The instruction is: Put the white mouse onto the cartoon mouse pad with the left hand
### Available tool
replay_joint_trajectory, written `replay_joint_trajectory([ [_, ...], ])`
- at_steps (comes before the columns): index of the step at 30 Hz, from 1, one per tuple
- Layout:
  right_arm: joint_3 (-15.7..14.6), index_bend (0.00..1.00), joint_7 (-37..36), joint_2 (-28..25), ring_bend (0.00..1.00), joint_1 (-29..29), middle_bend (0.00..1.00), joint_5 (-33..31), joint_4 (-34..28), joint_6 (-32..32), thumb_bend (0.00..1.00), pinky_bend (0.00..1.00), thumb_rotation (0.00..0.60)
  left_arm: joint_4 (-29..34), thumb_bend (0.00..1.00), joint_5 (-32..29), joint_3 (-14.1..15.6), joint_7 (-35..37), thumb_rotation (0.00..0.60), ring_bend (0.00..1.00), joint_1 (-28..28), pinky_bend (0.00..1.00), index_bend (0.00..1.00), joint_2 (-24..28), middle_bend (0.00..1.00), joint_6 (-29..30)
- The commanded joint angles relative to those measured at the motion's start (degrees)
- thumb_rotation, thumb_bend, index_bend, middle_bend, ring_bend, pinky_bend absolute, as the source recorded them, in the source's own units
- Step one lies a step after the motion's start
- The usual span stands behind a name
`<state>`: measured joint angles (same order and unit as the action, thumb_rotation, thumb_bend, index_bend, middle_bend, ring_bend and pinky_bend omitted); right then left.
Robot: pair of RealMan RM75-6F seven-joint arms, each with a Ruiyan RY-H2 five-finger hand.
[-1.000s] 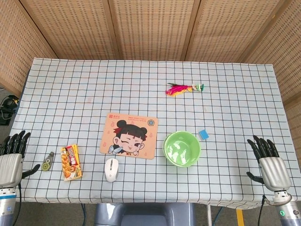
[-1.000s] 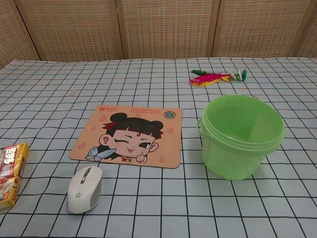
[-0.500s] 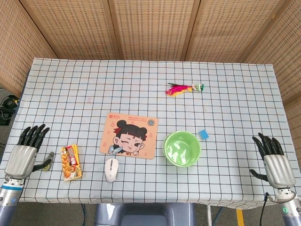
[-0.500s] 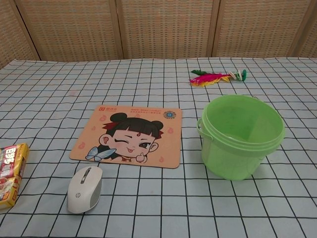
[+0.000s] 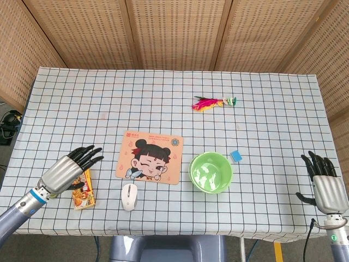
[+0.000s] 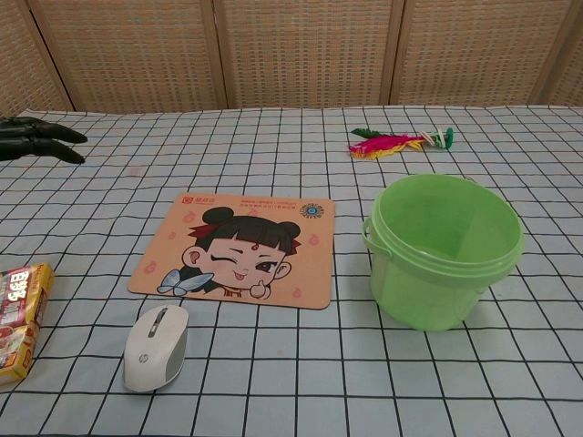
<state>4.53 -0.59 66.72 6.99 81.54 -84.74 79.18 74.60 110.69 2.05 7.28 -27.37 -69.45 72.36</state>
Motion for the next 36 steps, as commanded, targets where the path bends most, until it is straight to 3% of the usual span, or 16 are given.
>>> replay_joint_trajectory([
  [1, 0.28, 0.08, -0.37, 0.07, 0.0, 0.06, 0.0, -0.27, 0.42, -0.01, 0.1, 0.0, 0.6, -1.39, 0.05, 3.82, 2.59, 2.65, 0.6, 0.05, -4.43, 0.17, 0.16, -0.28, 0.01, -3.3],
  [8, 0.89, 0.08, -1.74, -0.26, 0.0, -0.21, 0.0, -1.19, 1.07, 0.22, 0.1, 0.0, 0.6, -1.72, 0.06, 7.46, 4.9, 0.65, 0.6, 0.07, -7.9, 0.17, 0.19, -2.33, 0.04, -4.71],
  [36, 1.73, 0.08, -5.28, -1.17, 0.0, -0.81, 0.0, -1.47, 1.84, 1.23, 0.1, 0.0, 0.6, -0.41, 0.07, 5.27, 7.62, -4.65, 0.6, 0.07, -19.42, 0.17, 0.23, -10.9, 0.04, -18.55],
])
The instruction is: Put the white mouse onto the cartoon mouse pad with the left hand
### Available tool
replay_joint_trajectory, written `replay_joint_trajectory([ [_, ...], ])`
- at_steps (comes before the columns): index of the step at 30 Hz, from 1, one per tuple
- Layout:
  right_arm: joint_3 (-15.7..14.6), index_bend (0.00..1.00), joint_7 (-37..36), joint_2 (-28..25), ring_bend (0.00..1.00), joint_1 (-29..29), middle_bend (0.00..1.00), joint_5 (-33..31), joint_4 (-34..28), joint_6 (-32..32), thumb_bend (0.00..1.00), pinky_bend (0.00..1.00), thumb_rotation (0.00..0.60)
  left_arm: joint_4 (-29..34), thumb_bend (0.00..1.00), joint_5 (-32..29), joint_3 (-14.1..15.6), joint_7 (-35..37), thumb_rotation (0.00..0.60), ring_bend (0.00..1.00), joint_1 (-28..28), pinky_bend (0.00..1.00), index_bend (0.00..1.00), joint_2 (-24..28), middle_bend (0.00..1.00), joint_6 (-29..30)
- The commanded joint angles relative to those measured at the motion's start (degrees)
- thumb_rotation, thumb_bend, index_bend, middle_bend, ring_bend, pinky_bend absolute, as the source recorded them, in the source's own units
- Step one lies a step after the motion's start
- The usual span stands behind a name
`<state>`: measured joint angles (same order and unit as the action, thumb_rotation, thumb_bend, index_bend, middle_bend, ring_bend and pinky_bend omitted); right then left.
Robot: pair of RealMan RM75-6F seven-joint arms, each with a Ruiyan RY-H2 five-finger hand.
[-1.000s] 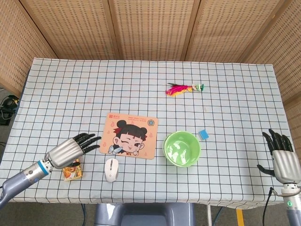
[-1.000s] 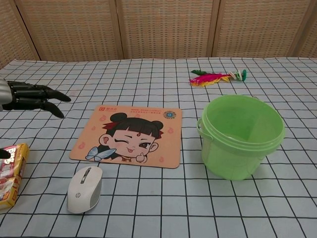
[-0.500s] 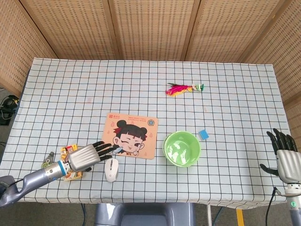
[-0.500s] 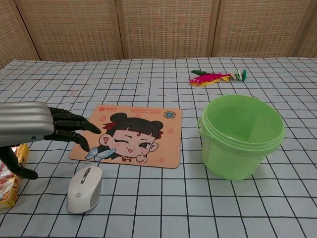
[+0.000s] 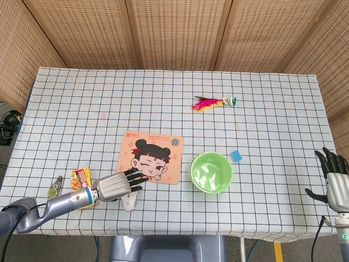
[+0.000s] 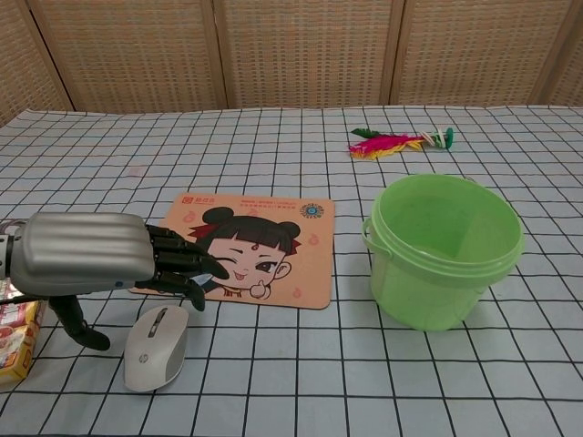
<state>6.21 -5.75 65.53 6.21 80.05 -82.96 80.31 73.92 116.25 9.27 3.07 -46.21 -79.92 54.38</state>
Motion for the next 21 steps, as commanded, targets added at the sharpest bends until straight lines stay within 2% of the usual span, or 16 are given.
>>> replay_joint_trajectory([
  [1, 0.09, 0.08, -0.32, 0.01, 0.0, -0.06, 0.0, 0.11, 0.12, 0.25, 0.1, 0.0, 0.6, 0.27, 0.07, -0.31, 0.69, -0.72, 0.6, 0.07, -0.85, 0.17, 0.24, -0.67, 0.04, -0.88],
  [10, 0.13, 0.09, -0.69, -0.07, 0.0, -0.21, 0.0, 0.31, 0.22, 0.54, 0.1, 0.0, 0.6, -0.62, 0.08, -1.65, 2.01, -1.32, 0.6, 0.07, -1.84, 0.18, 0.26, -1.98, 0.05, -1.87],
  [12, 0.15, 0.09, -0.75, -0.06, 0.0, -0.23, 0.0, 0.41, 0.22, 0.67, 0.1, 0.0, 0.6, -0.7, 0.11, -1.75, 2.4, -1.44, 0.6, 0.09, -2.01, 0.19, 0.28, -1.99, 0.06, -2.04],
  [13, 0.16, 0.09, -0.79, -0.04, 0.0, -0.25, 0.0, 0.46, 0.23, 0.75, 0.1, 0.0, 0.6, -0.73, 0.13, -1.75, 2.62, -1.56, 0.6, 0.09, -2.11, 0.19, 0.29, -1.99, 0.07, -2.07],
  [16, 0.17, 0.09, -0.87, 0.07, 0.0, -0.31, 0.0, 0.84, 0.31, 1.2, 0.1, 0.0, 0.6, -0.85, 0.28, -2.02, 3.15, -1.31, 0.6, 0.15, -1.99, 0.25, 0.36, -2.32, 0.13, -1.47],
  [18, 0.16, 0.09, -0.94, 0.15, 0.0, -0.36, 0.0, 1.04, 0.36, 1.46, 0.1, 0.0, 0.6, -1.23, 0.4, -2.08, 3.33, -1.22, 0.6, 0.21, -1.78, 0.29, 0.45, -2.73, 0.2, -0.74],
  [21, 0.13, 0.09, -1.01, 0.22, 0.0, -0.47, 0.0, 1.26, 0.42, 1.78, 0.1, 0.0, 0.6, -2.83, 0.47, -1.41, 3.57, -1.25, 0.6, 0.3, -1.22, 0.36, 0.57, -4.0, 0.31, 2.03],
])
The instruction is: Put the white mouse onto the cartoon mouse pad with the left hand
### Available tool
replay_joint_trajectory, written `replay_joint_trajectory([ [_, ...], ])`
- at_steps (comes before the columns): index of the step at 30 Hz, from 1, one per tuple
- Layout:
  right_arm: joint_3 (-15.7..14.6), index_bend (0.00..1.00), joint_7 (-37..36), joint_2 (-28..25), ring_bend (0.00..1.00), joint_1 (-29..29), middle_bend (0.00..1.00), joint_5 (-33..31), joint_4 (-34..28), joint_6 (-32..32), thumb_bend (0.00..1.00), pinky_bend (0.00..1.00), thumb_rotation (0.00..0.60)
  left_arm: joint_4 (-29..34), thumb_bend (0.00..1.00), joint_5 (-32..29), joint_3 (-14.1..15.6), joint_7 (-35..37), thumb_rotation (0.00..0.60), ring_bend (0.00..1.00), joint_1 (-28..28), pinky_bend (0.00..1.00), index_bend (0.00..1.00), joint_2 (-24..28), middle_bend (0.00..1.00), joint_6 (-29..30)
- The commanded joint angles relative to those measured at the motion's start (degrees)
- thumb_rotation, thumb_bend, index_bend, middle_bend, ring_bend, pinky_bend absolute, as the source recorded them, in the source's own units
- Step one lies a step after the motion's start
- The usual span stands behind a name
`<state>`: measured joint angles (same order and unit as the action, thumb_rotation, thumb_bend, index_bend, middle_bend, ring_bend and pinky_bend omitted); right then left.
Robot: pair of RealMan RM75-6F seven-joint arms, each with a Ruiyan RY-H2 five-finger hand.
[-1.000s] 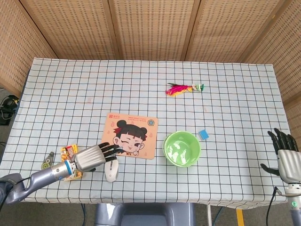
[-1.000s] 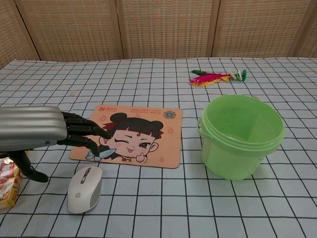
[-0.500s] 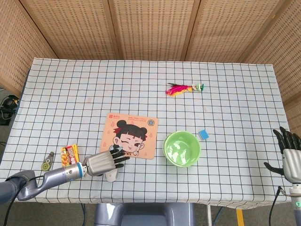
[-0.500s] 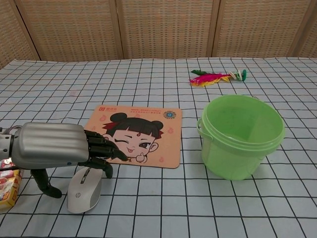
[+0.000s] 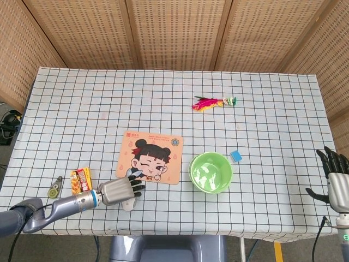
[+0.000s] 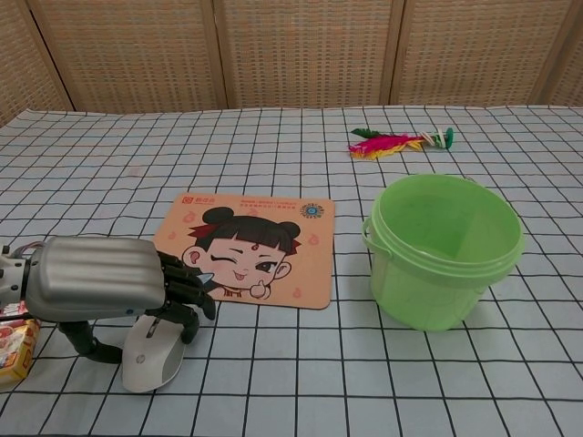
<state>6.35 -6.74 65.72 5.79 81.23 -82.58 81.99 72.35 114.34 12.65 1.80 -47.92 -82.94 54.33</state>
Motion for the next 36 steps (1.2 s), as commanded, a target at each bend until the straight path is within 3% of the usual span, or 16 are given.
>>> replay_joint_trajectory([
  [1, -0.03, 0.09, -0.01, 0.04, 0.0, -0.09, 0.0, 0.1, 0.05, 0.16, 0.1, 0.0, 0.6, -2.02, 0.48, 0.8, 0.22, 0.43, 0.6, 0.32, 0.7, 0.37, 0.59, -1.43, 0.33, 3.55],
  [10, 0.15, 0.09, -0.15, 0.03, 0.0, -0.16, 0.0, -0.29, 0.26, 0.04, 0.1, 0.0, 0.6, -6.01, 0.53, 2.4, -0.39, 2.5, 0.6, 0.36, -0.5, 0.39, 0.65, -0.9, 0.37, 9.98],
  [18, 0.7, 0.09, -0.09, 0.25, 0.0, -0.06, 0.0, -1.56, 0.98, -0.56, 0.1, 0.0, 0.6, -15.0, 0.53, 4.86, -0.26, 4.31, 0.6, 0.36, -4.49, 0.39, 0.65, -0.44, 0.37, 11.64],
  [36, 2.34, 0.09, 0.09, 0.58, 0.0, -0.04, 0.0, -4.53, 2.44, -1.21, 0.1, 0.0, 0.6, -45.92, 0.53, 4.35, 0.48, 16.8, 0.6, 0.36, -9.61, 0.39, 0.66, -16.88, 0.37, 14.65],
])
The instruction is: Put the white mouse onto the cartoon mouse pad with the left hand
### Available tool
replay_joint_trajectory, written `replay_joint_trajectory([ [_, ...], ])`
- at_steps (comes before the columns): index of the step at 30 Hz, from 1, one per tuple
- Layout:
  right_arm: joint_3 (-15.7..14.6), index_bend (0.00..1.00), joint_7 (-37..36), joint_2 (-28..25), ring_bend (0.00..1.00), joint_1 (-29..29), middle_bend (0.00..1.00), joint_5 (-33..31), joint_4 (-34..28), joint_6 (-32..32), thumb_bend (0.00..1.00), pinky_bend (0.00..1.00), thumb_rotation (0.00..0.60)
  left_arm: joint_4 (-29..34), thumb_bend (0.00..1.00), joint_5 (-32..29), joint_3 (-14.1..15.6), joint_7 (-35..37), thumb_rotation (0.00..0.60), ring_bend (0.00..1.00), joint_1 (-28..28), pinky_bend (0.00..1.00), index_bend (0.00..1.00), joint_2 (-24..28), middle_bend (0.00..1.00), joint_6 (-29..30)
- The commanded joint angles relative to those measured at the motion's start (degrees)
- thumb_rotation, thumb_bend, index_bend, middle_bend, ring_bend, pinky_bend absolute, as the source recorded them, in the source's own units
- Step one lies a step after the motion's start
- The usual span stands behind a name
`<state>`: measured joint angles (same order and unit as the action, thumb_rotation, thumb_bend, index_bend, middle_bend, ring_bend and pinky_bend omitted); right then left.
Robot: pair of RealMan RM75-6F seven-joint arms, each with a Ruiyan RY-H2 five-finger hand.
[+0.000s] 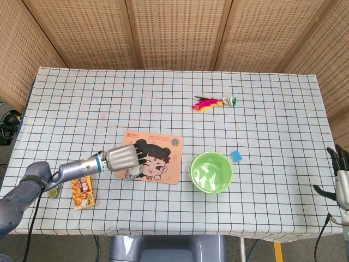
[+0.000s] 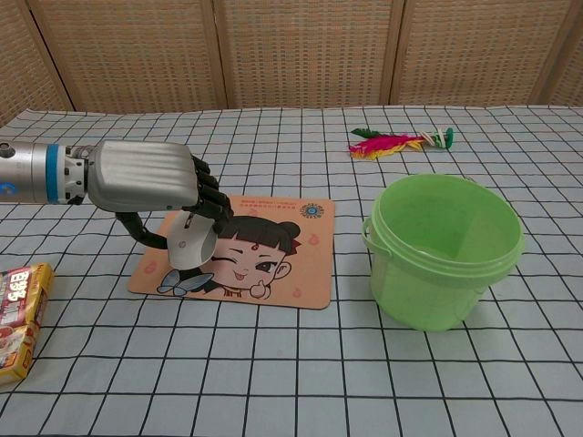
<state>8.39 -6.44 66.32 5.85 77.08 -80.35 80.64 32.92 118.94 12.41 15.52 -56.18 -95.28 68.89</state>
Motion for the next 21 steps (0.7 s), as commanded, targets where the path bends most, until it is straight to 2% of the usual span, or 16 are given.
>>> replay_joint_trajectory([
  [1, 0.36, 0.09, -0.22, -0.02, 0.0, -0.13, 0.0, -0.49, 0.28, 0.14, 0.1, 0.0, 0.6, -8.11, 0.53, -0.32, 0.94, 3.67, 0.6, 0.36, -1.5, 0.39, 0.66, -5.48, 0.37, 0.12],
  [8, 0.35, 0.1, -0.06, 0.13, 0.0, -0.07, 0.0, -0.47, 0.51, -0.08, 0.1, 0.0, 0.6, -16.56, 0.53, -0.95, 2.46, 6.57, 0.6, 0.35, -2.78, 0.39, 0.66, -10.51, 0.37, 0.39],
  [16, 0.47, 0.1, -0.22, 0.27, 0.0, -0.1, 0.0, -0.58, 0.88, -0.12, 0.1, 0.0, 0.6, -19.89, 0.53, -1.95, 3.94, 7.89, 0.6, 0.34, -3.72, 0.37, 0.64, -13.19, 0.34, 0.63],
  [19, 0.43, 0.1, -0.22, 0.25, 0.0, -0.15, 0.0, -0.4, 0.81, 0.01, 0.1, 0.0, 0.6, -20.54, 0.53, -2.51, 4.25, 7.17, 0.6, 0.26, -3.38, 0.3, 0.55, -13.52, 0.23, 1.02],
  [21, 0.39, 0.1, -0.15, 0.26, 0.0, -0.18, 0.0, -0.29, 0.75, 0.1, 0.1, 0.0, 0.6, -20.8, 0.51, -2.93, 4.34, 6.85, 0.6, 0.14, -3.22, 0.22, 0.41, -13.59, 0.1, 1.05],
])
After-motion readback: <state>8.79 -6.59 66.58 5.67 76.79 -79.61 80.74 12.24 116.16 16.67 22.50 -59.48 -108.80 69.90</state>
